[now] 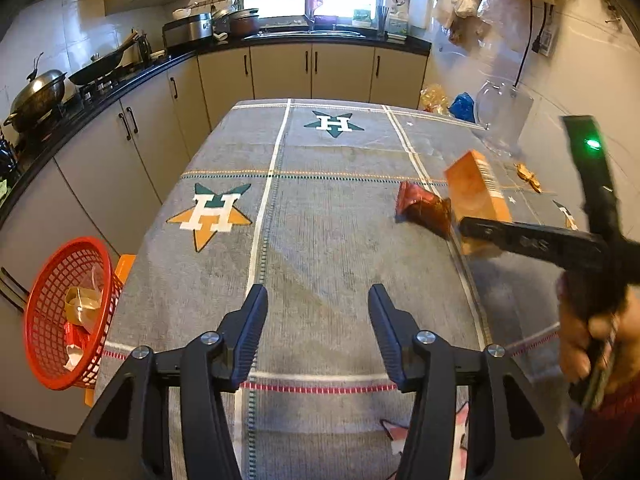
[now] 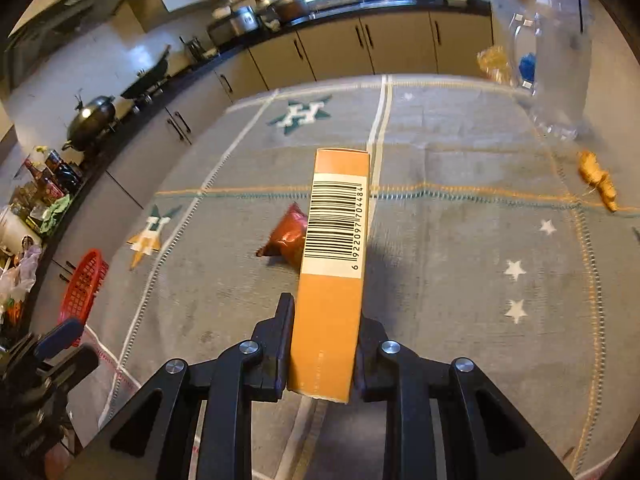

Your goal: Collect trash

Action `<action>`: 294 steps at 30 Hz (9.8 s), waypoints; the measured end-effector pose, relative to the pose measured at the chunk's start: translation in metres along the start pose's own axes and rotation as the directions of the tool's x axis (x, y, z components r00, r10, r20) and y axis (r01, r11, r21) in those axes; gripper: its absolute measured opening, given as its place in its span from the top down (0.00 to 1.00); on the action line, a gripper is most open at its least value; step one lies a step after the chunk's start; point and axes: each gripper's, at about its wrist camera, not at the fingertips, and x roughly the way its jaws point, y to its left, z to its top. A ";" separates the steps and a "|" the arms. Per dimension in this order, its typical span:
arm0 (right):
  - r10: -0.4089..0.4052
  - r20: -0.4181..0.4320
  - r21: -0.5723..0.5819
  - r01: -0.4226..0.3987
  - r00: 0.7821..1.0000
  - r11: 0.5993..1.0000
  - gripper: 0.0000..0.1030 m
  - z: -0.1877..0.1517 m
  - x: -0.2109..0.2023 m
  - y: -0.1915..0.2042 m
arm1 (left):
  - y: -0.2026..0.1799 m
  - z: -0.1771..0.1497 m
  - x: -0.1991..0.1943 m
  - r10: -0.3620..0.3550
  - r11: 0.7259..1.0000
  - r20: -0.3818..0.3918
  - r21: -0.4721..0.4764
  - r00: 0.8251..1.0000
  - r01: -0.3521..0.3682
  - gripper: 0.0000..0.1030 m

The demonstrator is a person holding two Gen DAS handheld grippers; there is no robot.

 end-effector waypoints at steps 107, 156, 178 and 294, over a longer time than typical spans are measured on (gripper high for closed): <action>0.115 0.174 -0.257 -0.068 0.978 0.964 0.74 -0.045 -0.026 0.050 | 0.004 -0.020 0.006 0.148 0.984 0.142 -0.121 0.979 -0.132 0.71; 0.322 -0.152 -0.410 -0.356 0.935 0.840 0.74 -0.026 0.065 0.332 | 0.259 -0.069 -0.042 0.357 0.821 0.082 -0.503 0.930 -0.270 0.71; 0.349 -0.154 -0.367 -0.382 0.924 0.848 0.57 -0.026 0.083 0.331 | 0.257 -0.081 -0.044 0.406 0.835 0.130 -0.455 0.905 -0.309 0.32; 0.148 0.328 -0.393 -0.008 0.933 0.920 0.10 -0.103 -0.058 0.153 | 0.107 -0.125 -0.081 0.515 0.830 0.093 -0.301 0.852 -0.469 0.03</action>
